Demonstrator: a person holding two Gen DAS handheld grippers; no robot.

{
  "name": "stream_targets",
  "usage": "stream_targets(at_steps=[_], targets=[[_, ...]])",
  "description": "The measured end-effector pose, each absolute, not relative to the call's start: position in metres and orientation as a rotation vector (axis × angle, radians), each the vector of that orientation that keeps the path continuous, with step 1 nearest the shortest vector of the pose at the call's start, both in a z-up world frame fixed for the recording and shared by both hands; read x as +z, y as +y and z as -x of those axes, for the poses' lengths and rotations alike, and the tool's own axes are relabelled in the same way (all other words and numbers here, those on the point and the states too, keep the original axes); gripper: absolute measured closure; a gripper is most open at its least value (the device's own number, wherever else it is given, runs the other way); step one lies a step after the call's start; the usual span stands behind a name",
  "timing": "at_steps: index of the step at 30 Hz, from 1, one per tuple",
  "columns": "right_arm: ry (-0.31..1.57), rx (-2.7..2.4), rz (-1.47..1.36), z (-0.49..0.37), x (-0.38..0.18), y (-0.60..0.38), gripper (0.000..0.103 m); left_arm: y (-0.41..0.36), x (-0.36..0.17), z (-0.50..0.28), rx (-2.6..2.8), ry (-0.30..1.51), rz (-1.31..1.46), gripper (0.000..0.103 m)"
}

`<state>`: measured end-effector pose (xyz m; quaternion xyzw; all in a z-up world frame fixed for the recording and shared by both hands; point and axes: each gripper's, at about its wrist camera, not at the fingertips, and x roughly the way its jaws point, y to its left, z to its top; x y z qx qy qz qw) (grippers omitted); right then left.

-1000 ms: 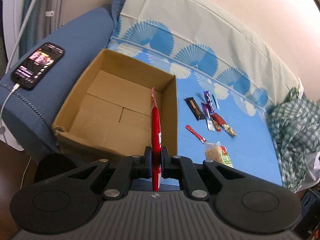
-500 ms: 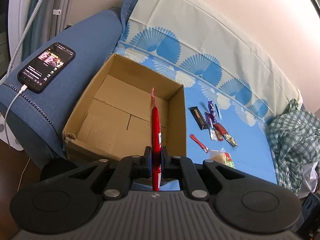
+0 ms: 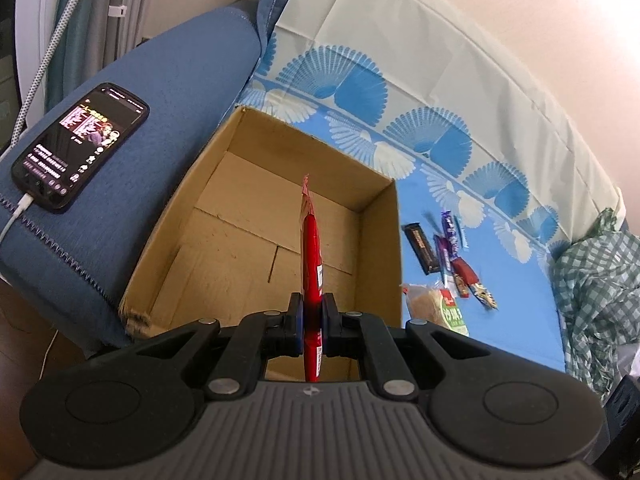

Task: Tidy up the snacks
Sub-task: 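Carry both snacks over the box and open both grippers to drop them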

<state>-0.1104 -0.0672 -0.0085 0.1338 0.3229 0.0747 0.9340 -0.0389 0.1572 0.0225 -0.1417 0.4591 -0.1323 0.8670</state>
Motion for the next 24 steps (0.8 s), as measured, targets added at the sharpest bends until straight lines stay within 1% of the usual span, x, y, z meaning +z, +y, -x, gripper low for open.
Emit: stream_targets(at_steps=[15,21,22,23,24], targets=[[0.749,0.173,-0.264,0.017,-0.056,-0.05,0.065,0.154,-0.036,-0.045,-0.22,1.077,0.215,0.094],[0.777,0.175,-0.264,-0.008,-0.072,-0.048,0.065,0.15,-0.055,-0.066,-0.202,1.09,0.156,0.094],[0.779,0.181,-0.269,-0.012,-0.074,-0.049,0.062,0.147,-0.055,-0.067,-0.205,1.073,0.135,0.092],[0.777,0.183,-0.277,-0.015,-0.074,-0.05,0.062,0.147,-0.053,-0.068,-0.205,1.039,0.126,0.084],[0.769,0.178,-0.288,-0.018,-0.073,-0.051,0.051,0.147,-0.049,-0.068,-0.21,1.011,0.126,0.055]])
